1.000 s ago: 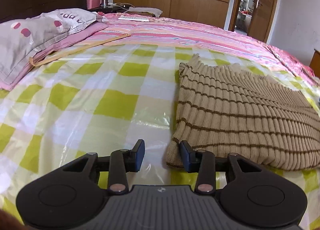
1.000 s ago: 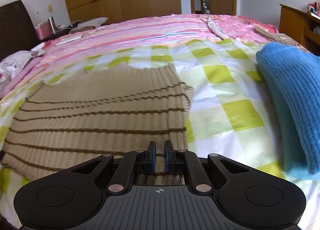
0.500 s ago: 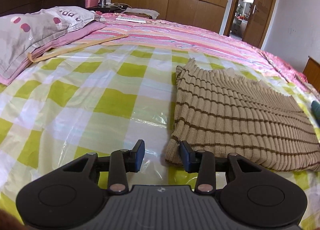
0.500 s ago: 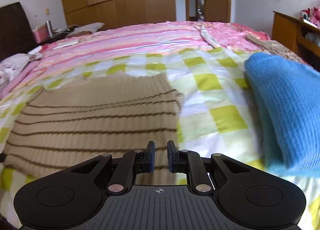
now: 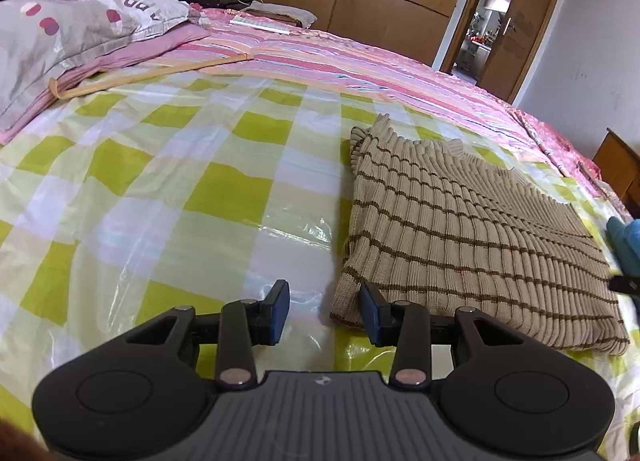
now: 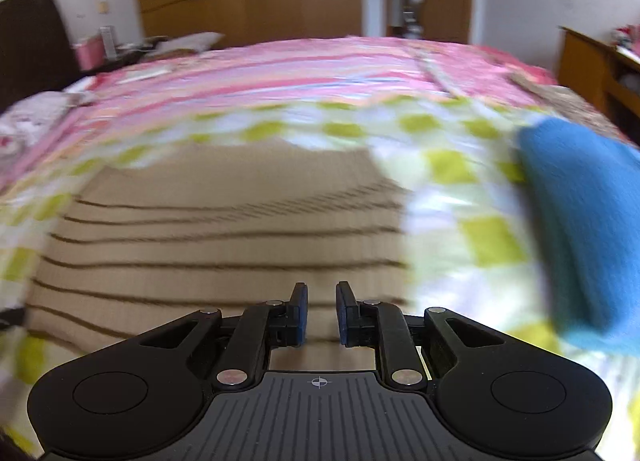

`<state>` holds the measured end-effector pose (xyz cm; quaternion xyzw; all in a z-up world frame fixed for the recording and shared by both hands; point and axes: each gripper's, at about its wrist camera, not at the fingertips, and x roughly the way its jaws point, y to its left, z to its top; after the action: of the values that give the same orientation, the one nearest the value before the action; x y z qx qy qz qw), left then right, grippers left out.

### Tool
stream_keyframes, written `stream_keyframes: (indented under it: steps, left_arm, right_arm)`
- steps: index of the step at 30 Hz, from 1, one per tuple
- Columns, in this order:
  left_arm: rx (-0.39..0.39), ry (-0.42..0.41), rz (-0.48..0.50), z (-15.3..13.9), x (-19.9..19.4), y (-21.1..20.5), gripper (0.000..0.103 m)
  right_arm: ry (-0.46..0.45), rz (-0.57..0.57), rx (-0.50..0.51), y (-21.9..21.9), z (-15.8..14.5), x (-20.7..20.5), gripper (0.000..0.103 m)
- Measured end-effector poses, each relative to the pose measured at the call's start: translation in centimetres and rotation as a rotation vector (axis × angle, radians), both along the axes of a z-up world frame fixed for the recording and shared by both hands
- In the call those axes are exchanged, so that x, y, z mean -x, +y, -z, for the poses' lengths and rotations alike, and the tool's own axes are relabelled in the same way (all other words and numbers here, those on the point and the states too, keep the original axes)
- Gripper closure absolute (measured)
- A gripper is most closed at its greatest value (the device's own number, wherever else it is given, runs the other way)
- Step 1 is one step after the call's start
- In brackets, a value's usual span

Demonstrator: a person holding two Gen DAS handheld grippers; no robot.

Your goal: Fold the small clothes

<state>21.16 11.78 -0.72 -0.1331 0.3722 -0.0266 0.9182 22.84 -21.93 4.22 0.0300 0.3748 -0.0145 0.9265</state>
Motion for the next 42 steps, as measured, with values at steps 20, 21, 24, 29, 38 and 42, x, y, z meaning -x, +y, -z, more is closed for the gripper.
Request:
stream_keyframes:
  steps: [20, 21, 24, 29, 38, 42]
  left_arm:
    - [0.063, 0.008, 0.029, 0.1, 0.0, 1.3, 0.058]
    - [0.063, 0.008, 0.031, 0.1, 0.0, 1.3, 0.058]
    - [0.059, 0.01, 0.039, 0.2, -0.1, 1.0, 0.058]
    - [0.05, 0.007, 0.049, 0.2, 0.1, 0.7, 0.058]
    - [0.045, -0.012, 0.039, -0.2, 0.2, 1.1, 0.058]
    - [-0.006, -0.067, 0.048, -1.0, 0.8, 0.5, 0.058]
  right_arm:
    - [0.067, -0.285, -0.049, 19.7, -0.1, -11.7, 0.065]
    - [0.072, -0.284, -0.052, 19.8, 0.0, -11.7, 0.065]
    - [0.082, -0.289, -0.053, 20.5, 0.3, -12.1, 0.063]
    - [0.1, -0.294, -0.037, 21.5, 1.1, -12.3, 0.061]
    - [0.078, -0.283, -0.059, 20.6, 0.7, -11.2, 0.061]
    - [0.027, -0.226, -0.096, 16.3, -1.0, -9.6, 0.061]
